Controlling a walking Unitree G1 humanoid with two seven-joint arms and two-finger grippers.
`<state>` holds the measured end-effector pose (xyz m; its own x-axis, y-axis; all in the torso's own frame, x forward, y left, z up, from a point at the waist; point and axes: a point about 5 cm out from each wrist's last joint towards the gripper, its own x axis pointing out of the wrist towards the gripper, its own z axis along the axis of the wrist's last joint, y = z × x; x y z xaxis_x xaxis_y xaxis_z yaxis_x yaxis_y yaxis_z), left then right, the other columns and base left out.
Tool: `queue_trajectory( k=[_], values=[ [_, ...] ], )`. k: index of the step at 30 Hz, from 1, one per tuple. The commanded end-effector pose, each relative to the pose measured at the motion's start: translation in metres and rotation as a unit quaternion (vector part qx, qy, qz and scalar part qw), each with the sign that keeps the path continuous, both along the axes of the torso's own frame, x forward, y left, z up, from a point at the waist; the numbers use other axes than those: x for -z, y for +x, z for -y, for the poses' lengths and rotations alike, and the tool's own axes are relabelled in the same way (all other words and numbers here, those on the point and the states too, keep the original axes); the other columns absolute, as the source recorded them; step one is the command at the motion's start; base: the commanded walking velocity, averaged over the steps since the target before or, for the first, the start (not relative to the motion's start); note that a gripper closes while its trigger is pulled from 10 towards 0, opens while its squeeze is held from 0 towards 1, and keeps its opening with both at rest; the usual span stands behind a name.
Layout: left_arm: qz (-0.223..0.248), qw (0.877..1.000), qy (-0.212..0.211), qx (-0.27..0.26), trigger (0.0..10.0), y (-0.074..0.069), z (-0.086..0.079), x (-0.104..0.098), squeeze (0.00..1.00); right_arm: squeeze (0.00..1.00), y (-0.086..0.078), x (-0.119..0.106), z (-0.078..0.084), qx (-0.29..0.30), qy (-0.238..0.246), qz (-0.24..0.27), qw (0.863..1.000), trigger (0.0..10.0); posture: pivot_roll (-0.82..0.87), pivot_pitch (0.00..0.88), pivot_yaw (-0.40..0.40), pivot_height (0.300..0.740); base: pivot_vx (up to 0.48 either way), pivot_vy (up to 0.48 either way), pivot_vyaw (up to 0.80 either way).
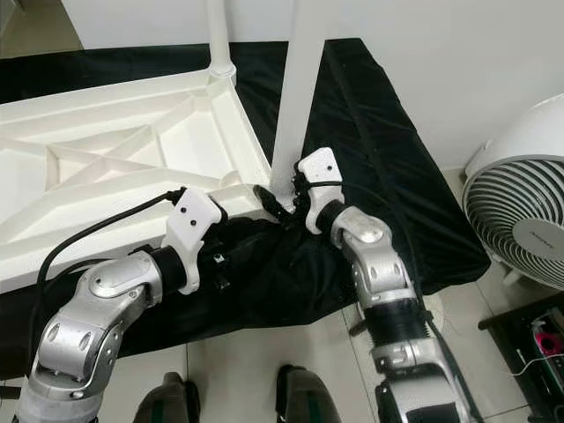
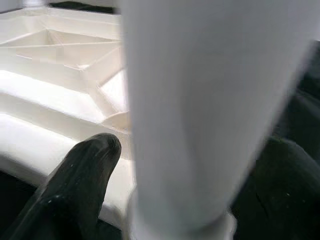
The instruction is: Building children table
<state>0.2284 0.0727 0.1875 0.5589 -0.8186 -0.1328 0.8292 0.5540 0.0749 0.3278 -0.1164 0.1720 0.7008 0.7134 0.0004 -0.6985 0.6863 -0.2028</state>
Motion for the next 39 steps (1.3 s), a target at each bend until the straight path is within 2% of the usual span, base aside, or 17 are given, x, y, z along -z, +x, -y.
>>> queue_trajectory(
  k=[1, 2, 8, 9, 10, 16, 22, 23, 24, 25, 28, 29, 35, 38, 39],
  values=[
    [0.005, 0.999, 0.003, -0.051, 10.0, 0.003, -0.004, 0.0, 0.0, 0.0, 0.002, 0.002, -0.003, -0.031, -0.004, -0.001, 1.0, 10.0, -0.02, 0.14, -0.001, 0.74, 0.0, 0.0, 0.0],
    [0.005, 0.999, 0.004, -0.052, 10.0, 0.003, -0.005, -0.001, 0.0, 0.0, 0.005, 0.003, -0.002, -0.051, -0.012, -0.003, 0.999, 10.0, -0.02, 0.139, -0.001, 0.74, 0.0, 0.0, 0.0],
    [0.005, 0.999, 0.005, -0.053, 10.0, 0.003, -0.006, -0.001, 0.0, 0.0, 0.009, 0.005, -0.001, -0.073, -0.025, -0.009, 0.997, 10.0, -0.01, 0.137, -0.002, 0.74, 0.0, 0.0, 0.0],
    [0.005, 0.999, 0.005, -0.053, 10.0, 0.002, -0.006, -0.001, 0.0, 0.0, 0.009, 0.007, 0.0, -0.08, -0.029, -0.012, 0.996, 1.6, -0.01, 0.134, -0.003, 0.74, 0.0, 0.0, 0.0],
    [0.005, 0.999, 0.005, -0.053, 10.0, 0.002, -0.005, -0.001, 0.0, 0.0, 0.009, 0.008, 0.0, -0.084, -0.029, -0.016, 0.996, 0.0, -0.01, 0.134, -0.003, 0.74, 0.0, 0.0, 0.0],
    [0.004, 0.999, 0.005, -0.052, 10.0, 0.002, -0.005, -0.001, 0.0, 0.0, 0.006, 0.016, 0.004, -0.099, -0.034, -0.025, 0.994, 0.0, -0.02, 0.131, 0.0, 0.74, 0.0, 0.0, 0.0],
    [0.003, 0.999, 0.005, -0.047, 10.0, 0.001, -0.004, 0.0, 0.0, 0.0, 0.001, 0.015, 0.009, -0.062, 0.008, -0.02, 0.998, 0.0, -0.02, 0.13, 0.0, 0.74, 0.0, 0.0, 0.0],
    [0.003, 0.999, 0.006, -0.046, 10.0, 0.001, -0.004, 0.0, 0.0, 0.0, 0.0, 0.014, 0.009, -0.054, 0.013, -0.021, 0.998, 0.5, -0.02, 0.13, 0.0, 0.74, 0.0, 0.0, 0.0],
    [0.003, 0.999, 0.006, -0.045, 10.0, 0.001, -0.004, 0.0, 0.0, 0.0, 0.0, 0.014, 0.01, -0.048, 0.017, -0.022, 0.998, 0.5, -0.02, 0.13, 0.0, 0.74, 0.0, 0.0, 0.0],
    [0.002, 0.999, 0.006, -0.044, 10.0, 0.0, -0.003, 0.0, 0.0, 0.0, -0.001, 0.014, 0.01, -0.02, 0.025, -0.028, 0.999, 10.0, -0.03, 0.129, -0.001, 0.74, 0.0, 0.0, 0.0],
    [0.001, 0.999, 0.005, -0.042, 10.0, 0.0, -0.002, 0.001, 0.0, 0.0, -0.002, 0.013, 0.01, 0.023, 0.034, -0.031, 0.999, 10.0, -0.03, 0.128, -0.005, 0.74, 0.0, 0.0, 0.0],
    [0.0, 0.999, 0.006, -0.04, 10.0, -0.001, -0.002, 0.001, 0.0, 0.0, -0.007, 0.012, 0.006, 0.054, 0.047, -0.024, 0.997, 10.0, -0.04, 0.126, -0.006, 0.74, 0.0, 0.0, 0.0],
    [-0.001, 0.999, 0.005, -0.038, 10.0, -0.001, -0.001, 0.002, 0.0, 0.0, -0.018, 0.011, -0.003, 0.123, 0.075, -0.028, 0.989, 10.0, -0.04, 0.125, -0.008, 0.74, 0.0, 0.0, 0.0],
    [-0.003, 0.999, 0.004, -0.035, 10.0, -0.002, 0.0, 0.002, 0.0, 0.0, -0.025, 0.016, -0.01, 0.222, 0.084, -0.036, 0.971, 10.0, -0.05, 0.126, -0.012, 0.74, 0.0, 0.0, 0.0],
    [-0.003, 0.999, 0.004, -0.035, 10.0, -0.002, 0.0, 0.002, 0.0, 0.0, -0.025, 0.016, -0.01, 0.222, 0.084, -0.036, 0.971, 10.0, -0.05, 0.126, -0.012, 0.74, 0.0, 0.0, 0.0]
  ],
)
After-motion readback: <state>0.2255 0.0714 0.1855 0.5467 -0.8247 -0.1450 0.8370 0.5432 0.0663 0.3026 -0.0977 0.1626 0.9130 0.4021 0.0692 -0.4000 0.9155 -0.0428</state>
